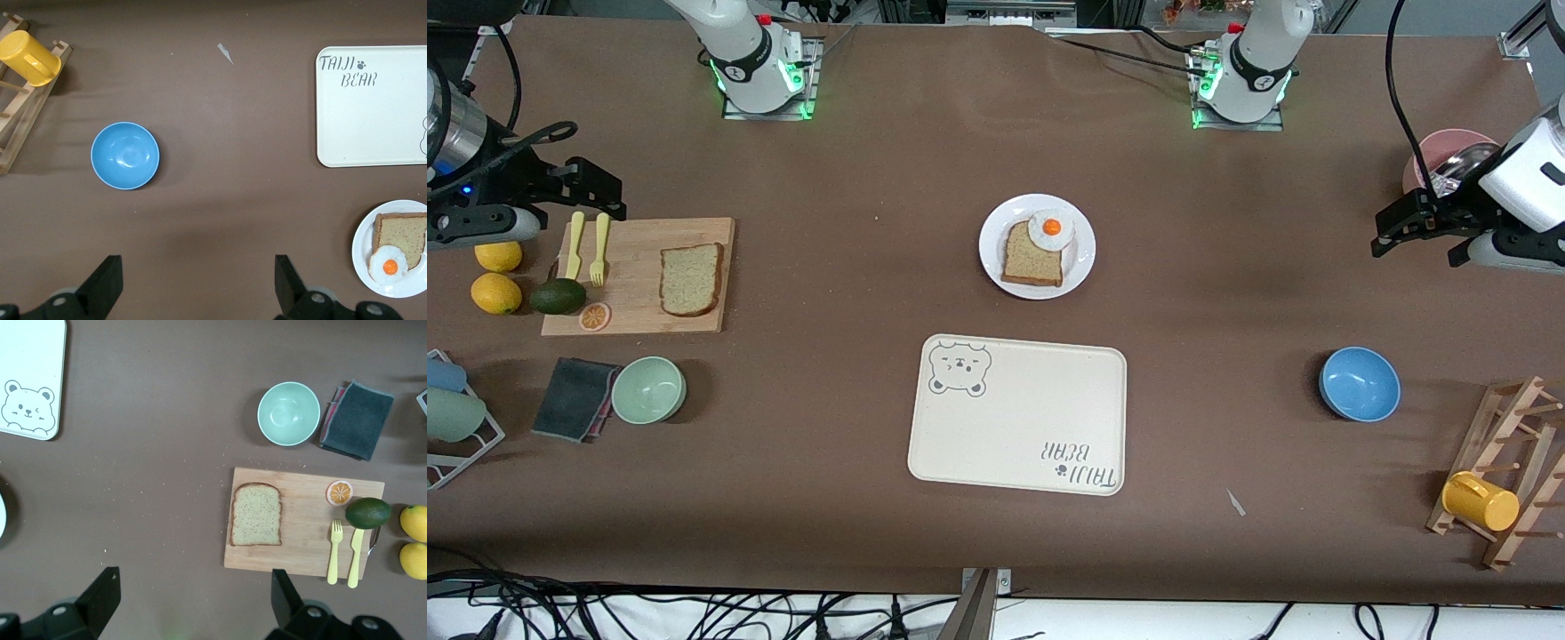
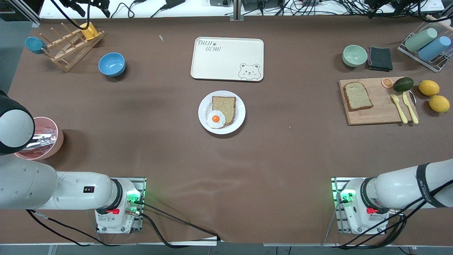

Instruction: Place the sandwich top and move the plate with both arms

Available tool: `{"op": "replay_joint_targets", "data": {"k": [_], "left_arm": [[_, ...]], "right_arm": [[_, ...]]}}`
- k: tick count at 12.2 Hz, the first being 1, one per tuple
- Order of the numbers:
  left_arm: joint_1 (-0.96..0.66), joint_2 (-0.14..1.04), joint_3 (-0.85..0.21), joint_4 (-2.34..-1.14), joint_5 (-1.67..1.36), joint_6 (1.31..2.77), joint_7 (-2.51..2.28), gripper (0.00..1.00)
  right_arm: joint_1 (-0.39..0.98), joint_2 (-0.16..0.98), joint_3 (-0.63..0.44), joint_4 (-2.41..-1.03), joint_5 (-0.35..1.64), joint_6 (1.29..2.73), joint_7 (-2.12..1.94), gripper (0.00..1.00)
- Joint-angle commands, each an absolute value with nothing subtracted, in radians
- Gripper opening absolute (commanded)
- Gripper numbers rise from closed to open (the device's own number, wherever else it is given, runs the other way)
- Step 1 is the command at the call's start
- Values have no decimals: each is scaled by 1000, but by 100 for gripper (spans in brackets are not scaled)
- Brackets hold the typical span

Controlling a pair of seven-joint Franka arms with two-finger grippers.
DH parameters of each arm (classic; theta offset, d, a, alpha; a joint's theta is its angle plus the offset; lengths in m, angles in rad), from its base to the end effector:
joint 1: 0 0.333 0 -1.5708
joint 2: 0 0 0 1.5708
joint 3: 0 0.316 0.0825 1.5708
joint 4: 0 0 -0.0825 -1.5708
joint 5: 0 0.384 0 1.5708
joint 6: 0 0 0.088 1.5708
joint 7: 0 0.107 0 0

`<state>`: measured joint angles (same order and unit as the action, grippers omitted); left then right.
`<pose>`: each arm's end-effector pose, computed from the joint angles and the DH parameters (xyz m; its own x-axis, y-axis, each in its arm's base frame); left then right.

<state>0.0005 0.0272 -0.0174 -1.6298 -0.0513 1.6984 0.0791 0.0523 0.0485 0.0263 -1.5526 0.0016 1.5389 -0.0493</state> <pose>0.5729 -0.0144 0.5926 0.9950 -0.0892 0.0452 -0.0914 -0.9947 0.0481 0.5635 0.0442 0.6032 0.9899 0.1275 -0.0619 0.1274 -0.9918 -0.0059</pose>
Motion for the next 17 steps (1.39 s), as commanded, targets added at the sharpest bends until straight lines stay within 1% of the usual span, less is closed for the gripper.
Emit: {"op": "replay_joint_targets", "data": {"k": [1,11,15,17], "left_arm": [[-6,41,-15,-1597,-32,1674,67,100],[-6,41,-15,-1597,-32,1674,67,100],[-8,41,-15,-1597,-32,1675,66,100],[-6,41,-15,-1597,-32,1674,66,100]], "right_arm": [[52,54,26,-1536,-12,1519,-46,100],[46,63,23,-1537,-2,1517,-40,100],[46,86,23,-1558,-6,1523,-40,100],[43,92,23,-1603,-9,1558,-40,100]]}}
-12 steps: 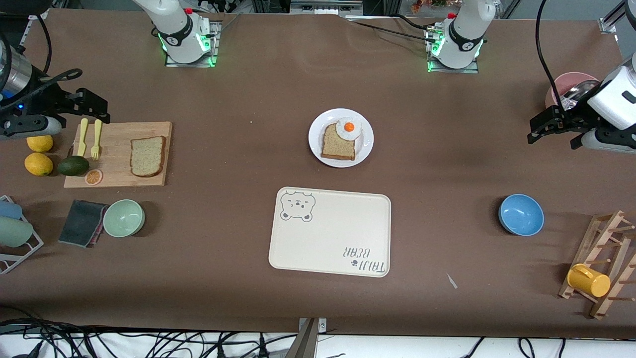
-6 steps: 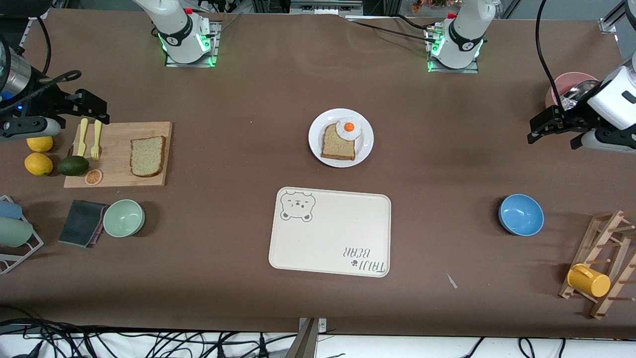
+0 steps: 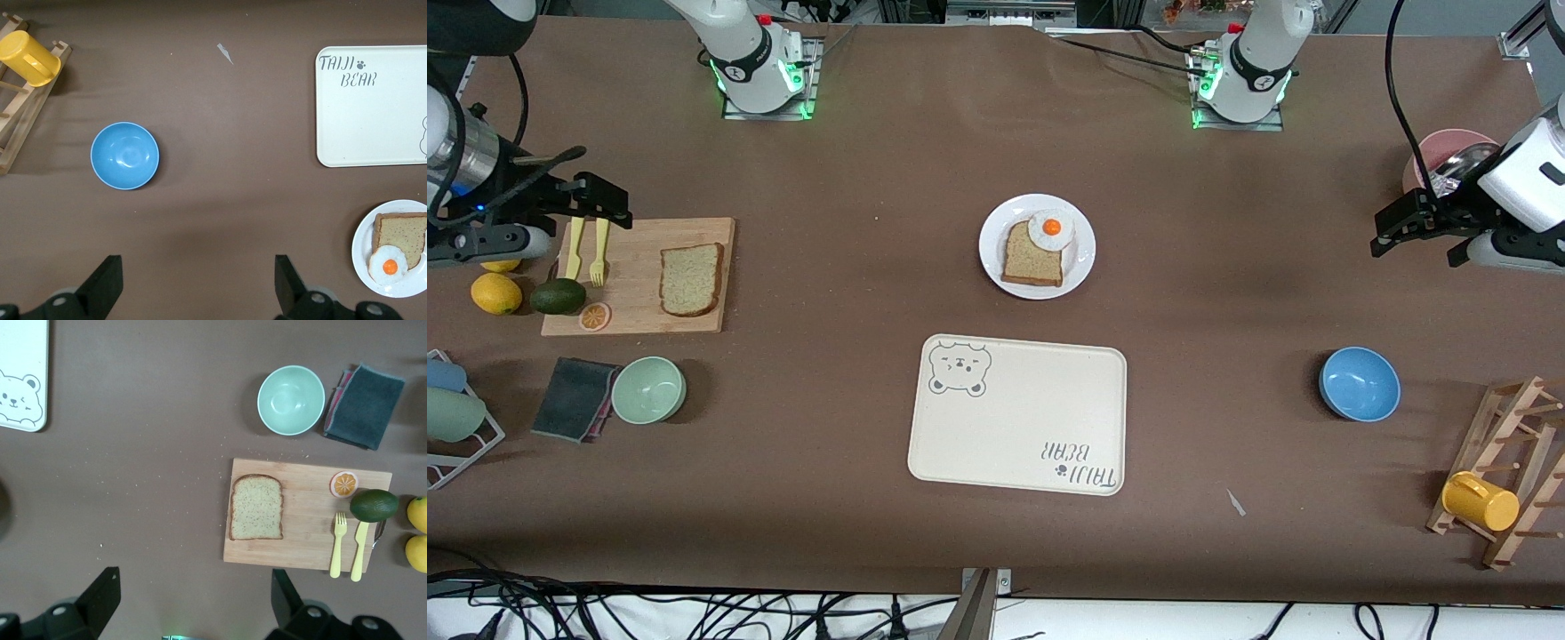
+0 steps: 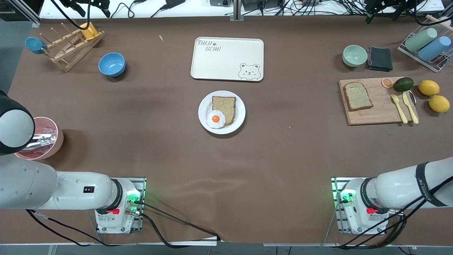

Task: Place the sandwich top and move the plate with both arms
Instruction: 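Reach the right gripper down to the bread slice on the cutting board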

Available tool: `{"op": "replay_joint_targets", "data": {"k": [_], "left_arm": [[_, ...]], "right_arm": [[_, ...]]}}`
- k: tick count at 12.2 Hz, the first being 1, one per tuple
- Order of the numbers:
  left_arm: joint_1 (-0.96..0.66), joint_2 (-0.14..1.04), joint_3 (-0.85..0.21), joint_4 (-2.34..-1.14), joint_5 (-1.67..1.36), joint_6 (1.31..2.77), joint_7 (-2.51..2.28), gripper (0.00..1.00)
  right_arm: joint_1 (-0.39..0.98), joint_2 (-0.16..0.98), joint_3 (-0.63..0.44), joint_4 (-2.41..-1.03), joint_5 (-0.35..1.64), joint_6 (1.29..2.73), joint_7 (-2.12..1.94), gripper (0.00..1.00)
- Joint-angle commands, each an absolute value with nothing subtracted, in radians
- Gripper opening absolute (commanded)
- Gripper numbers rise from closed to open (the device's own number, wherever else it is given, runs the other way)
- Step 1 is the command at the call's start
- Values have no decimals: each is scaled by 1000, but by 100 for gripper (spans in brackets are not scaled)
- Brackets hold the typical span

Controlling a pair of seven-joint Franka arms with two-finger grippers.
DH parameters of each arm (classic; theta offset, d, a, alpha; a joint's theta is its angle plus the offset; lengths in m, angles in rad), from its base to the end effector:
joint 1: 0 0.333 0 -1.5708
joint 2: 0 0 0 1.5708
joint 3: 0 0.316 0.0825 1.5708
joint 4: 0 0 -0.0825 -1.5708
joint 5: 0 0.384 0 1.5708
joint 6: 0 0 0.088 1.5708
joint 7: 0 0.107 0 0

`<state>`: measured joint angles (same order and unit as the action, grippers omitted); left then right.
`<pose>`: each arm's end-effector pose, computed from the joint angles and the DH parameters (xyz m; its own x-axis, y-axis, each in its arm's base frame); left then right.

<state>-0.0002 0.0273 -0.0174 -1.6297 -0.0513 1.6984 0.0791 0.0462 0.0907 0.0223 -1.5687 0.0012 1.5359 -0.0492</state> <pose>0.5730 -0.0148 0.5926 0.9949 -0.0899 0.0452 -0.0921 -0.9946 0.0481 0.5734 0.0389 0.5714 0.9855 0.1171 -0.1229 0.1169 -0.9931 -0.0093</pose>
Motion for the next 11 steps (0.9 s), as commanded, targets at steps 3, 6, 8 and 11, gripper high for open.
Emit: {"op": "replay_joint_targets", "data": {"k": [3,6,8,11], "left_arm": [[-6,41,-15,-1597,-32,1674,66,100],[-6,41,-15,-1597,-32,1674,67,100],[-6,41,-15,-1597,-32,1674,67,100],[-6,41,-15,-1597,-32,1674,67,100]], "right_arm": [[41,91,18,-1725,-15,1679,-40,100],[41,91,6,-1839,-24,1805,-44,100],[41,91,-2,-1926,-40,1909,-44,100],[41,91,-14,-2031,-41,2028,-46,99]]}}
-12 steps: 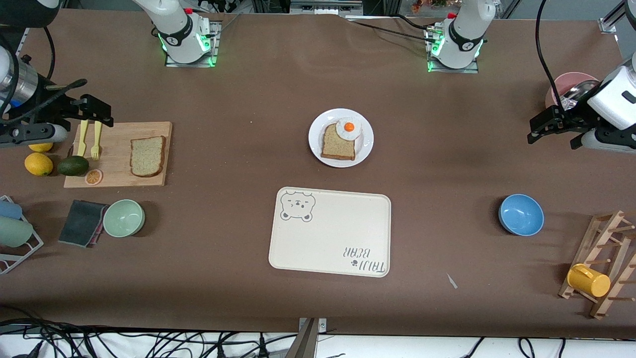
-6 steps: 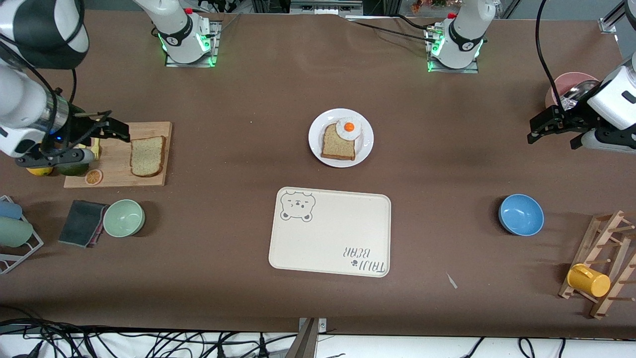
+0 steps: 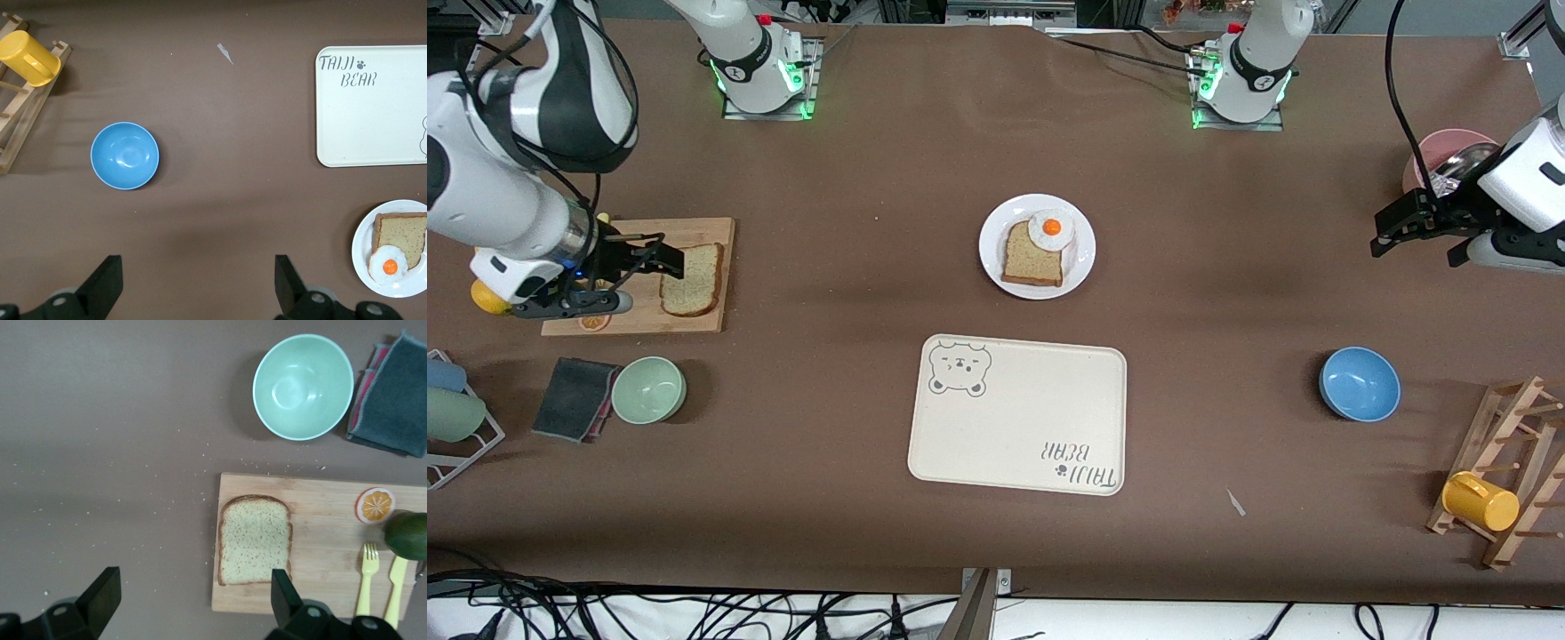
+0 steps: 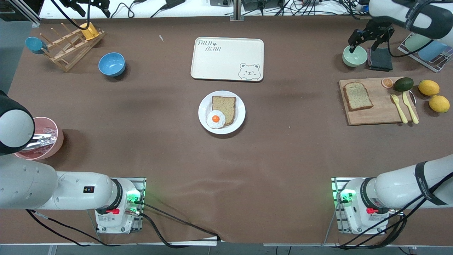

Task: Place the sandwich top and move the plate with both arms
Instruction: 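Reach the right gripper down to the bread slice on the cutting board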

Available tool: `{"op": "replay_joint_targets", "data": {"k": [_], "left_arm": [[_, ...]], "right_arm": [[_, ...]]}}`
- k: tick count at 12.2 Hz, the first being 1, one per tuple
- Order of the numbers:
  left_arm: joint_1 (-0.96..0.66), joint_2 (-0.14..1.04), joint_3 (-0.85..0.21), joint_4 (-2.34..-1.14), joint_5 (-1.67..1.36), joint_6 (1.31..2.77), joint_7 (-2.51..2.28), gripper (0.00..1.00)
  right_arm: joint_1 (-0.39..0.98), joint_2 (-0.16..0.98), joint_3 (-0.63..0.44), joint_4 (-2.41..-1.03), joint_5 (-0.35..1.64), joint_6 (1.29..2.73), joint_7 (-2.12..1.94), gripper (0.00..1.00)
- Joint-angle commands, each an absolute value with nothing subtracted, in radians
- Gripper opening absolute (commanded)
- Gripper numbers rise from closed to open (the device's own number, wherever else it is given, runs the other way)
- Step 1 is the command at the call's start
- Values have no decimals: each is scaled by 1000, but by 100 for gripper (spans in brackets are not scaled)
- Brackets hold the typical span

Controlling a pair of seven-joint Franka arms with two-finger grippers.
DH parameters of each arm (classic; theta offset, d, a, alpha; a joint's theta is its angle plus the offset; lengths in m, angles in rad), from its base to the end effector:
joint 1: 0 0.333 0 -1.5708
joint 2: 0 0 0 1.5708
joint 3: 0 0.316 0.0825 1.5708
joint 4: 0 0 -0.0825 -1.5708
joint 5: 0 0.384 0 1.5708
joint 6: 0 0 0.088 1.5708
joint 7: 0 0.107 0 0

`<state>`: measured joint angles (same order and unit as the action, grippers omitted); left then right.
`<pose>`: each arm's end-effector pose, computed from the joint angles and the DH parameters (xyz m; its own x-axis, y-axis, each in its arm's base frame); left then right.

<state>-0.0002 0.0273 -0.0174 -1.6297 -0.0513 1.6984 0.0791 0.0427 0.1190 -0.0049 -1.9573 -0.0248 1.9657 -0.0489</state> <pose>0.5730 -0.0148 0.5926 0.9949 -0.0899 0.0452 -0.0921 -0.9946 0.0481 0.5707 0.0200 0.4072 0.9891 0.0958 -0.1114 0.0983 -0.9950 0.0168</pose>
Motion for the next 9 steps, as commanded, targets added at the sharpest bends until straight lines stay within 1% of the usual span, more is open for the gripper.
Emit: {"op": "replay_joint_targets", "data": {"k": [1,4,5,6,7,9], "left_arm": [[-6,41,-15,-1597,-32,1674,67,100],[-6,41,-15,-1597,-32,1674,67,100],[-6,41,-15,-1597,-32,1674,67,100],[-6,41,-15,-1597,-32,1674,67,100],[-6,41,-15,-1597,-32,1674,67,100],[-5,41,-15,-1597,-32,1674,68,100]], "right_arm": [[41,89,-14,-2058,-43,2052,-46,99],[41,91,-17,-2155,-57,2153,-46,99],[41,91,-18,-2199,-63,2208,-46,98],[41,92,-21,-2239,-86,2261,-46,92],[41,103,-29,-2255,-97,2284,-46,91],[41,127,-44,-2255,-98,2286,-66,67]]}}
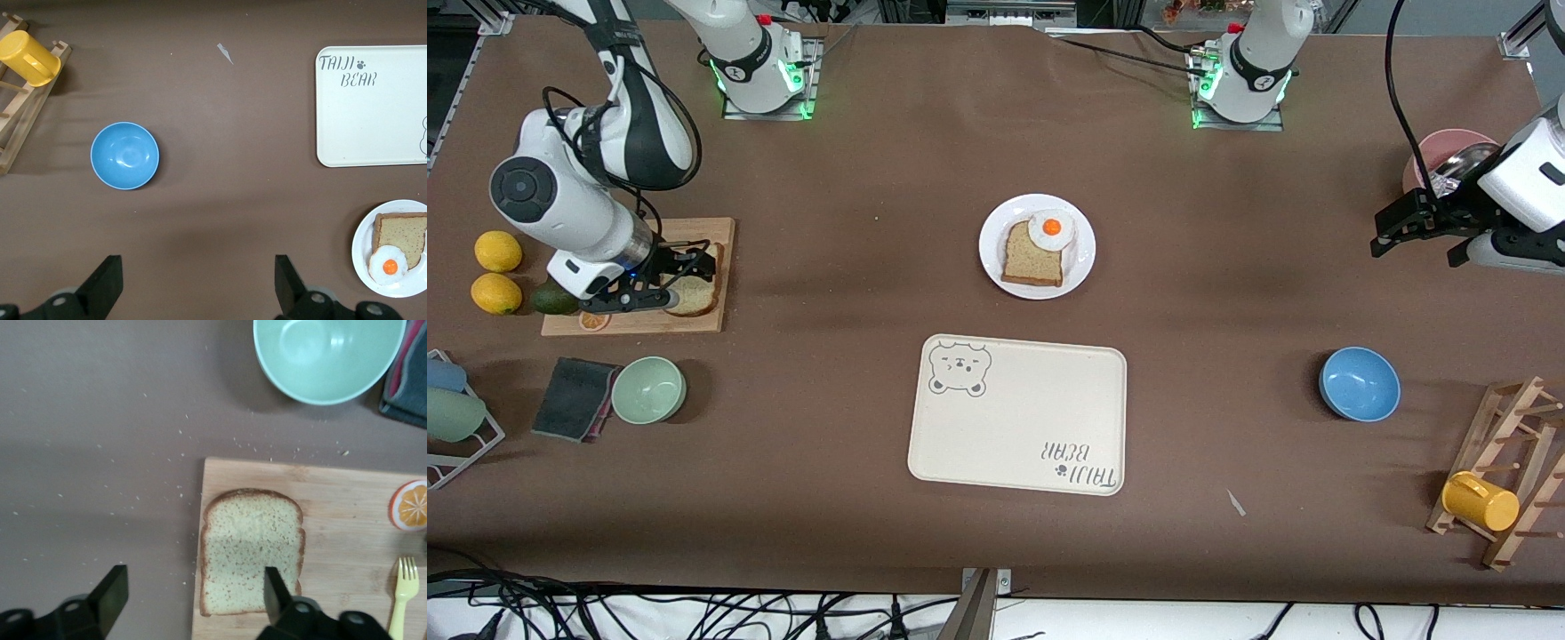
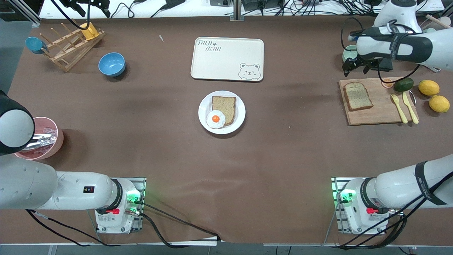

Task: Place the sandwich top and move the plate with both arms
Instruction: 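Reach the right gripper down to the bread slice on the cutting board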

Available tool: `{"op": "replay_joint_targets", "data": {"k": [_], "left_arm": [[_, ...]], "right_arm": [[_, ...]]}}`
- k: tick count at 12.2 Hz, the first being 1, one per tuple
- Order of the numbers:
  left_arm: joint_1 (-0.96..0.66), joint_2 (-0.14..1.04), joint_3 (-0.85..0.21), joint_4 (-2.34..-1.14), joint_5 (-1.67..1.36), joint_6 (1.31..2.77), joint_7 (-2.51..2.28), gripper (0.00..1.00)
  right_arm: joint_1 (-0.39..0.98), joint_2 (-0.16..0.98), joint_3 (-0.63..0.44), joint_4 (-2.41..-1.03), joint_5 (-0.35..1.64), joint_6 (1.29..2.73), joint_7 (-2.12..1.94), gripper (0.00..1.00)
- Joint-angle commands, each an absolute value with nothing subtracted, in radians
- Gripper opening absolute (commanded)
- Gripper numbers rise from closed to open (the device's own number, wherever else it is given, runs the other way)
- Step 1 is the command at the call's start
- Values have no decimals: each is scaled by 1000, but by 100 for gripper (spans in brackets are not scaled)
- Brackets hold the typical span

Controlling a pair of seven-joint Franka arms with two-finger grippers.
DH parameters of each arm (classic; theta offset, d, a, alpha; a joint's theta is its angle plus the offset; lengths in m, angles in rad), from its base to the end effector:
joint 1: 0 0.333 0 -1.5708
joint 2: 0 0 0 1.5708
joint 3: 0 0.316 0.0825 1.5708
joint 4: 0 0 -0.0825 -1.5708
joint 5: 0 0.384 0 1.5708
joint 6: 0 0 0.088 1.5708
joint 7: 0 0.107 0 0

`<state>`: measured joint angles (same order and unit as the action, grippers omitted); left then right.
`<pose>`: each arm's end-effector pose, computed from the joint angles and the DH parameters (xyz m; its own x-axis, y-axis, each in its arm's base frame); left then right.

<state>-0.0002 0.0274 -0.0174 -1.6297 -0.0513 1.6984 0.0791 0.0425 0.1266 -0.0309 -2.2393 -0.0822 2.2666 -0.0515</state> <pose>0.5730 -0.0148 0.5926 0.9949 -0.0899 0.0451 -0.0921 -0.9946 0.0481 0.5265 0.0040 0.3046 0.9879 0.1152 -0.1038 0.1214 -0.9910 0.0561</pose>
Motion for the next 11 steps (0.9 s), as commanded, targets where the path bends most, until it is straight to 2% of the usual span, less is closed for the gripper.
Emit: {"op": "replay_joint_targets", "data": {"k": [1,2,3,11], "left_arm": [[-5,41,-15,-1598,-32,1674,67,100],[-5,41,-15,-1598,-32,1674,67,100],[-5,41,-15,-1598,-32,1674,69,100],[-5,41,-15,-1598,-32,1674,67,100]], "right_arm": [[41,135,-44,-2255,-107,2286,-66,55],[41,146,-44,-2255,-115,2287,-66,43],[41,158,-43,-2255,-121,2289,-66,38],[61,265,-44,-2260,-186,2382,-14,38]]}}
